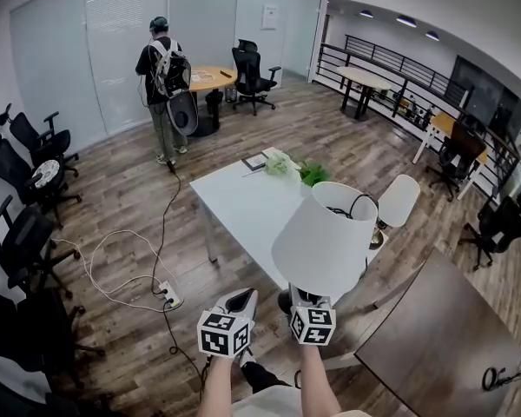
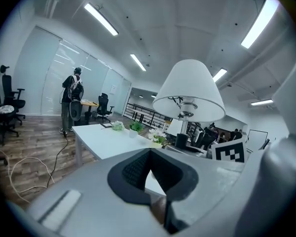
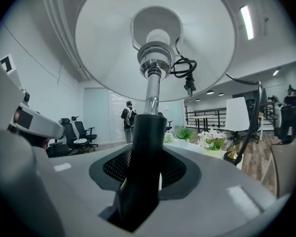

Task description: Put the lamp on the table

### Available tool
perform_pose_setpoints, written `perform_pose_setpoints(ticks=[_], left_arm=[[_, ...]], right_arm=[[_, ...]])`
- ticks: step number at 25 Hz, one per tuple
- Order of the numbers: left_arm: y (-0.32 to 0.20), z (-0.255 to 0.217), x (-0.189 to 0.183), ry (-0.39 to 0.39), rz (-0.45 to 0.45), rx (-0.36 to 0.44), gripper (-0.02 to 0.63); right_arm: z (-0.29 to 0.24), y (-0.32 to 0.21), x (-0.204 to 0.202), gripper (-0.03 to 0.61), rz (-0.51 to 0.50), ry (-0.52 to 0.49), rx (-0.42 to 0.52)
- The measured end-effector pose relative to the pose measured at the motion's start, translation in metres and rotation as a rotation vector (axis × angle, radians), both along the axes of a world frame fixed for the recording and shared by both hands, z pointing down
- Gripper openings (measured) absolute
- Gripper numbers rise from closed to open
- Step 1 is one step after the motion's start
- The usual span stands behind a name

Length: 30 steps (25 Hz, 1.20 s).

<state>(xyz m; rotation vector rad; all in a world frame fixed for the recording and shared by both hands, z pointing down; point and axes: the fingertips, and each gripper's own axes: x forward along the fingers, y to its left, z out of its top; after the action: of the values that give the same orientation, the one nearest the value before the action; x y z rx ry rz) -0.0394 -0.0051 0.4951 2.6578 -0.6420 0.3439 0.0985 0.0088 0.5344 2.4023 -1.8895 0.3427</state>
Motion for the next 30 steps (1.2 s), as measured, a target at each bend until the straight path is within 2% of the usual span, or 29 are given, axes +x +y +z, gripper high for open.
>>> perform_pose_setpoints(ticks=[8,15,24,30], left_arm=[[-0.086,-0.011,0.028,-0.029,-0.008,0.042,0.0],[-0.136,-0.013,0.05,-0.048,-0.009,0.049,0.0],[-0.198,0.002,0.035,-0.099,-0.065,0.029,0.0],[-0.229,0.011,0.046,-0.116,-0.085,0.005,0.0]], right_arm=[[-0.004,-0.079,0.024,0.178,-0.004,-0.02,0.029],[-0.006,-0.136,0.05,0.176,0.01,-0.036,0.04],[0.008,-0.21,0.061,0.178,0.007,-0.069,0.038],[0.014,-0.243,0.064,0.178,-0.033,-0.067,0.032]])
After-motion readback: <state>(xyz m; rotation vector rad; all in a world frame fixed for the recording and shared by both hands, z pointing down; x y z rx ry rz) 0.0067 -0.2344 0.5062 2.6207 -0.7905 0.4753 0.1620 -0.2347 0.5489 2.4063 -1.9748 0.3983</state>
